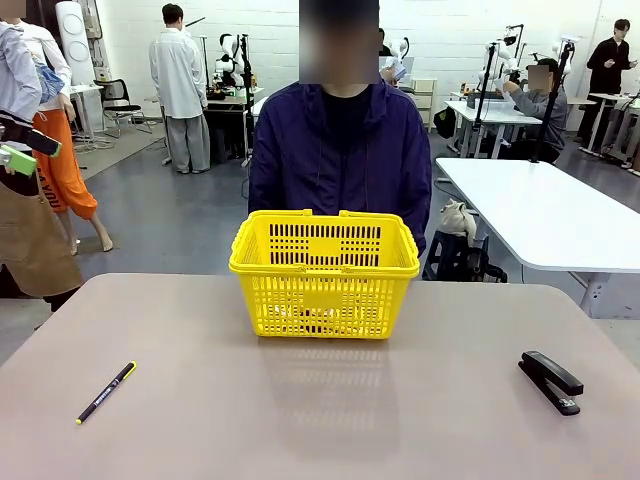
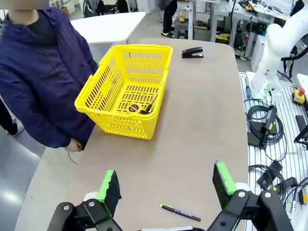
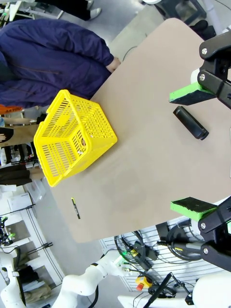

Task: Place the items the person wants into the basket.
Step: Pick up the item the person points to and place it in the Market Basket.

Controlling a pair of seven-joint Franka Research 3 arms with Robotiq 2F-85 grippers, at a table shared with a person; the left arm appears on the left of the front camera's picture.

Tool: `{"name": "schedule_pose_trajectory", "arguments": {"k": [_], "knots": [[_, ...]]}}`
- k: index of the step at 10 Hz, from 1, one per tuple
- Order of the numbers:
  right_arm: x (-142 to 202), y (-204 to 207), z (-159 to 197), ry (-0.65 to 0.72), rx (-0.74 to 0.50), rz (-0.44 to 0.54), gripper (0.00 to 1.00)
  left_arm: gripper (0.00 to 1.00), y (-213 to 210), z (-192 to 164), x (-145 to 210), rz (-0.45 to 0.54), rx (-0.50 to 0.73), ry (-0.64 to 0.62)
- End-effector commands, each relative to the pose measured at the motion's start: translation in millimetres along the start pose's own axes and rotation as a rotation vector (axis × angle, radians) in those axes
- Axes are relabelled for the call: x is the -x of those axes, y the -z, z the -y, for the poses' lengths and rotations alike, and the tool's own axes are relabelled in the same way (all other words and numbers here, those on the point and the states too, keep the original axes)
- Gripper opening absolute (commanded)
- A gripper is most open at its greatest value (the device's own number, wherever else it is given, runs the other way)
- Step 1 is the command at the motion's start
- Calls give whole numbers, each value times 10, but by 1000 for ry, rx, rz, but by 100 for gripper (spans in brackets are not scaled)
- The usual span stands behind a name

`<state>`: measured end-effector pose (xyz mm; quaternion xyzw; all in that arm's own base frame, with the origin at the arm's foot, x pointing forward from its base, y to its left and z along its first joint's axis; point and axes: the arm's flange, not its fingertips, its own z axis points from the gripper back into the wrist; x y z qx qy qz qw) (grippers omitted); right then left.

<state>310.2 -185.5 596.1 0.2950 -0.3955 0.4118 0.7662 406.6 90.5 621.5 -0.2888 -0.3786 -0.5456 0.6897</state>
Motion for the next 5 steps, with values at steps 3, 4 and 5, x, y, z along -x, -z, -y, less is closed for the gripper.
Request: {"name": "schedule_pose_trajectory", "arguments": {"k": [3,4,5], "knots": [[-13,19,10,-15,-8,39,100,100,58,26,-55,-10,-33,2],[-13,19,10,-15,-8,39,100,100,99,71,-61,-18,-43,1],[-13,19,10,-15,-8,39,100,100,56,14,-41,-17,-4,3]]}}
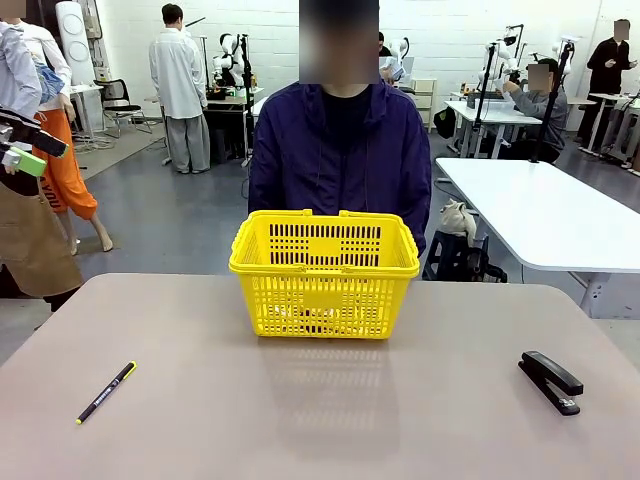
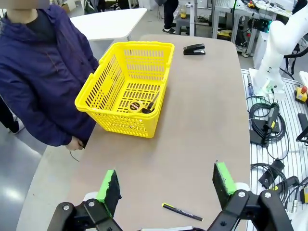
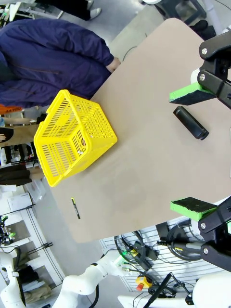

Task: Place the items the person wants into the basket.
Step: Pick up the item the person points to and place it in the Market Basket.

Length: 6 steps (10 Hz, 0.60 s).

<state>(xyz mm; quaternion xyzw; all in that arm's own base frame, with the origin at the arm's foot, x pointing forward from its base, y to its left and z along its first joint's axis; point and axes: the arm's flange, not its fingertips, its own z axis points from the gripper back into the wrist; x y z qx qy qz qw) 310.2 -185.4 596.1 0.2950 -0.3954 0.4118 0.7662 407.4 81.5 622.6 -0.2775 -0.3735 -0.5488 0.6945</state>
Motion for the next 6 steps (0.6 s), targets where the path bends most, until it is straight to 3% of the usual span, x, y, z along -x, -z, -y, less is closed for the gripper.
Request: {"name": "schedule_pose_trajectory", "arguments": {"k": [1,6], "knots": [[-13,19,10,-15,-7,39,100,100,-12,0,18,8,6,-2],[-13,19,10,-15,-7,39,100,100,-12,0,18,8,6,-2]]}}
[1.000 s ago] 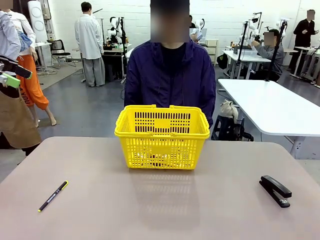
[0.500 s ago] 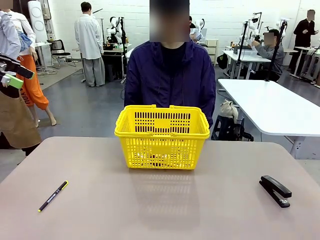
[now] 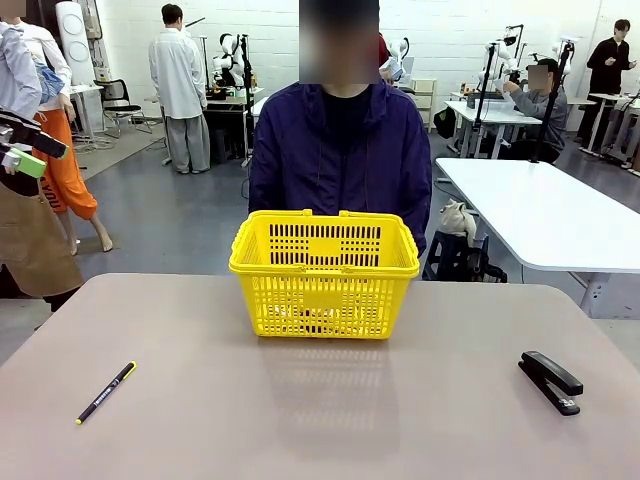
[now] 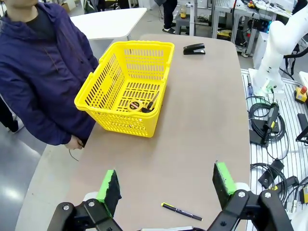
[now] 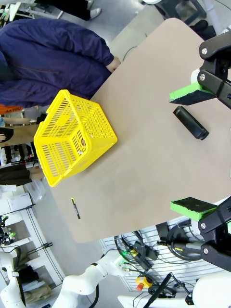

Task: Place the items the person wants into the basket.
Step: Pick up the item the person points to and place it in the Market Basket.

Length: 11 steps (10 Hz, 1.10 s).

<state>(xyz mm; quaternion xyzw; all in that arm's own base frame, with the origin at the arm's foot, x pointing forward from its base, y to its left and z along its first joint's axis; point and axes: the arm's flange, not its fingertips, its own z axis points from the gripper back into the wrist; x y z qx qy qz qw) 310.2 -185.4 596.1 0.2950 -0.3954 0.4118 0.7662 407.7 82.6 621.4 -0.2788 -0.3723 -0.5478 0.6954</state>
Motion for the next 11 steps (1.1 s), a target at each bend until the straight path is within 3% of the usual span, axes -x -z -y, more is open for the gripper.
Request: {"name": "schedule_pose_trajectory", "arguments": {"k": [1,5,7,9,11], "knots": [[-13,19,10,-15,-7,39,100,100,-12,6,3,8,5,2],[-13,19,10,-15,-7,39,100,100,-386,-86,290,55,6,-32],[-13,19,10,-15,-7,39,100,100,-423,-4,466,74,3,-53],[-13,19,10,-15,-7,39,100,100,-419,-113,512,64,31,-54],[-13,19,10,-15,-7,39,100,100,-435,-1,490,44,-3,-82]]}}
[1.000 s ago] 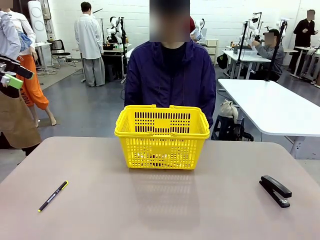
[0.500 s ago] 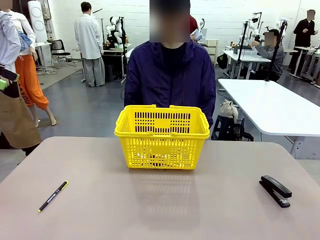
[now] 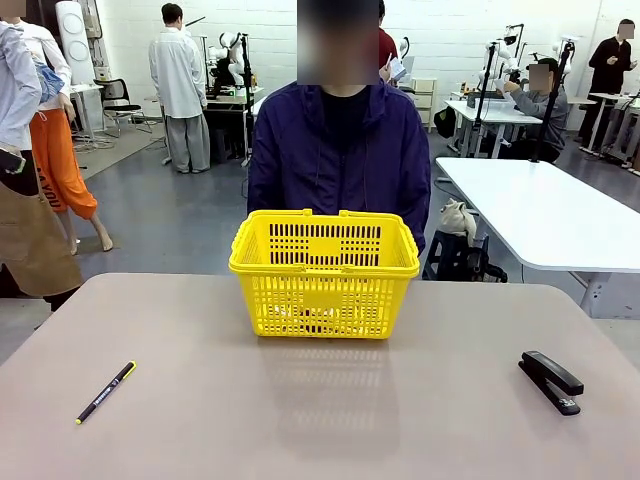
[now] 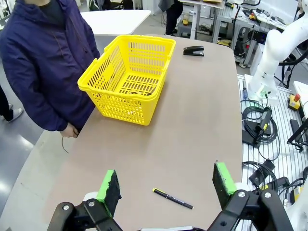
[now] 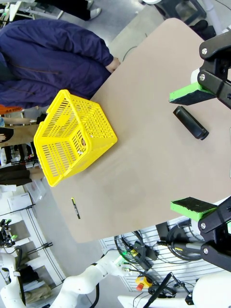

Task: Place the items the person wants into the basket.
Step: Pick up the item the person points to and place it in the Market Basket.

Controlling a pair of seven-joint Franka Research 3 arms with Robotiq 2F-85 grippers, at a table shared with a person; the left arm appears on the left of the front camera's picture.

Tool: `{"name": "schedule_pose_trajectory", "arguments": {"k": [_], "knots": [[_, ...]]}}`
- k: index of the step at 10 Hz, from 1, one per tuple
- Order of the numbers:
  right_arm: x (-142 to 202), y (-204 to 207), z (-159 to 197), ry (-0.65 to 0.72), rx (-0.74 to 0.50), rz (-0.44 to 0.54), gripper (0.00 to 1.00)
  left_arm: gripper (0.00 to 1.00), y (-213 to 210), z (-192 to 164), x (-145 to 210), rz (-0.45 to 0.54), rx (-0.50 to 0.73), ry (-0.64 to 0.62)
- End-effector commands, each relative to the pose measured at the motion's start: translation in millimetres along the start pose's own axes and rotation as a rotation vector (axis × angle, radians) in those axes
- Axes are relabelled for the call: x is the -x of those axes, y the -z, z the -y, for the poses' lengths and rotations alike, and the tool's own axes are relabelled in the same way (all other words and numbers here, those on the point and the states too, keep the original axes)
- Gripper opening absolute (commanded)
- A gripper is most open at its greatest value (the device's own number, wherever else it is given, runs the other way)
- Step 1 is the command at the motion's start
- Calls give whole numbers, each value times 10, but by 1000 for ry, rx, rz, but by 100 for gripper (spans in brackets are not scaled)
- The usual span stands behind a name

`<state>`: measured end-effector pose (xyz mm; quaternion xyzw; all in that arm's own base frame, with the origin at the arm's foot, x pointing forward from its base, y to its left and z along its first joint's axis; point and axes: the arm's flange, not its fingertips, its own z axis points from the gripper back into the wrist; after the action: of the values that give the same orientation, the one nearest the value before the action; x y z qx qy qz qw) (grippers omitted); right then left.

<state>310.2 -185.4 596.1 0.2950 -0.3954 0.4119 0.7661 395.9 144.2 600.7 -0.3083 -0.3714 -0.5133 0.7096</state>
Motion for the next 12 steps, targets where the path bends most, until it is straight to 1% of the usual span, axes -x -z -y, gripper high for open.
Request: {"name": "schedule_pose_trajectory", "arguments": {"k": [1,12], "knots": [[-13,19,10,-15,-7,39,100,100,-35,34,-34,5,-12,4],[-13,19,10,-15,-7,39,100,100,-35,34,-34,5,-12,4]]}}
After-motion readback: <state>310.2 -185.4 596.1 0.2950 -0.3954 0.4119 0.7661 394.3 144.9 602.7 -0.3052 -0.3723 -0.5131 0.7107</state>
